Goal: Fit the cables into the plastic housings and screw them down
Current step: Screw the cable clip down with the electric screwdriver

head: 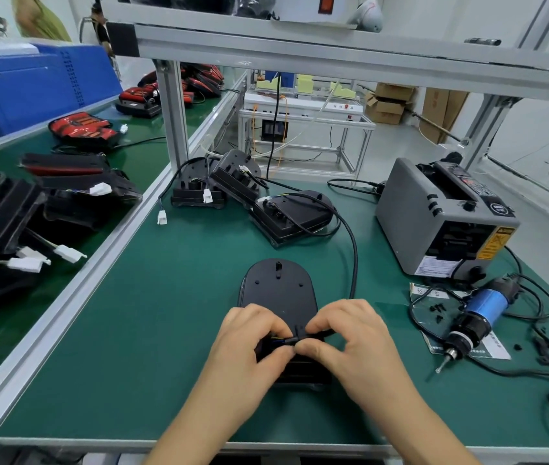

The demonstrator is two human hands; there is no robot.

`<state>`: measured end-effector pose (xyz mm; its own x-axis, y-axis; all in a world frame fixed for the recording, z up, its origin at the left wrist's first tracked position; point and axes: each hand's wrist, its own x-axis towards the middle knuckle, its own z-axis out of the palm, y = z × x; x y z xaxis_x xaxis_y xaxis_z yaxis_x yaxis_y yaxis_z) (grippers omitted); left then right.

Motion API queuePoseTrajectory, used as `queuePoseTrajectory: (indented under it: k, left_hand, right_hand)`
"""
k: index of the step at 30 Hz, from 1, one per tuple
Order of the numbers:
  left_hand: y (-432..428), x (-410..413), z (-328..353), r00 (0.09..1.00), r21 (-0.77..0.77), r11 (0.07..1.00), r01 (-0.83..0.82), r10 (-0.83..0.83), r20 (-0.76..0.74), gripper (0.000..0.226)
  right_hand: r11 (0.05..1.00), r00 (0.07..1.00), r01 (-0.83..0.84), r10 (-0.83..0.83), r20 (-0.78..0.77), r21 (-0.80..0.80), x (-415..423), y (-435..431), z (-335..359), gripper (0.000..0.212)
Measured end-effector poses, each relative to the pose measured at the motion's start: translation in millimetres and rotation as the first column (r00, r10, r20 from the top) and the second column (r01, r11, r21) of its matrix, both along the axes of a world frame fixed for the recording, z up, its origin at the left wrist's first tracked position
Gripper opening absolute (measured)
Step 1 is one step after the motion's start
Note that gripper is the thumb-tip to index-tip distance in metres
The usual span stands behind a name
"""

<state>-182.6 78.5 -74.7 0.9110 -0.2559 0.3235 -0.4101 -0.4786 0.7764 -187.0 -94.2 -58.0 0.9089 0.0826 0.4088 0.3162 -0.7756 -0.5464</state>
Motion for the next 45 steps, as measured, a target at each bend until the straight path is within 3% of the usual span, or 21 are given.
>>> queuePoseTrajectory:
  k: [3, 5, 7, 10, 16, 21, 23, 36, 38, 41, 43, 45]
  left_hand:
    - [10.3, 6.5, 7.7, 0.986, -0.036, 0.993, 0.113, -0.117, -0.123, 0.020]
    - [18.0, 12.9, 14.9, 0.945, -0.099, 0.974, 0.202, -0.220, -0.243, 0.035]
    - [21.4, 19.3, 17.9, 0.926, -0.051, 0.960, 0.276, -0.280, -0.255, 0.047]
    - [17.9, 23.3, 15.9, 0.940, 0.008, 0.953, 0.303, -0.297, -0.168, 0.044]
    - [11.8, 19.9, 3.3, 0.963, -0.037, 0.965, 0.260, -0.257, 0.076, 0.036]
    - [6.7, 16.7, 0.2, 0.933, 0.012, 0.978, 0.207, -0.202, 0.297, 0.012]
    - [4.7, 15.8, -2.5, 0.915, 0.028, 0.987, 0.160, -0.158, 0.372, 0.013]
    - [3.2, 13.4, -19.1, 0.798, 0.144, 0.990, 0.004, -0.090, 0.596, 0.011]
    - [3.5, 13.0, -21.6, 0.794, 0.124, 0.992, -0.003, -0.073, 0.604, 0.010]
    - [3.6, 12.4, -24.2, 0.796, 0.100, 0.995, 0.001, -0.061, 0.602, 0.007]
    - [3.7, 12.4, -25.3, 0.798, 0.090, 0.996, 0.002, -0.056, 0.600, 0.006]
    - [3.9, 12.2, -25.6, 0.800, 0.082, 0.997, 0.006, -0.054, 0.598, 0.006]
  right_hand:
    - [1.000, 0.999, -0.015, 0.016, -0.034, 0.009, 2.9, -1.4, -0.9, 0.026]
    - [1.000, 0.998, -0.016, 0.017, -0.056, 0.017, 4.9, -1.9, 0.0, 0.027]
    - [0.999, 0.997, -0.032, 0.034, -0.065, 0.024, 5.9, -2.6, 0.7, 0.027]
    - [0.998, 0.995, -0.056, 0.059, -0.080, 0.040, 6.5, -5.0, 1.0, 0.026]
    - [0.990, 0.983, -0.073, 0.091, -0.157, 0.118, 7.8, -4.7, 1.4, 0.019]
    - [0.978, 0.971, -0.097, 0.134, -0.197, 0.187, 4.9, -4.9, 2.3, 0.022]
    - [0.976, 0.966, -0.118, 0.155, -0.208, 0.181, 4.5, -7.4, 2.3, 0.023]
    - [0.968, 0.936, -0.171, 0.217, -0.276, 0.181, 2.3, -17.6, 4.3, 0.023]
    - [0.979, 0.965, -0.099, 0.139, -0.224, 0.180, 5.1, -34.7, 10.2, 0.027]
    - [0.979, 0.973, 0.191, -0.180, -0.146, 0.067, 17.8, -90.5, 23.3, 0.029]
    - [0.910, 0.891, 0.374, -0.406, -0.205, -0.177, 28.3, -129.6, 31.0, 0.022]
    - [0.795, 0.797, 0.379, -0.541, -0.270, -0.473, 36.6, -155.3, 29.1, 0.013]
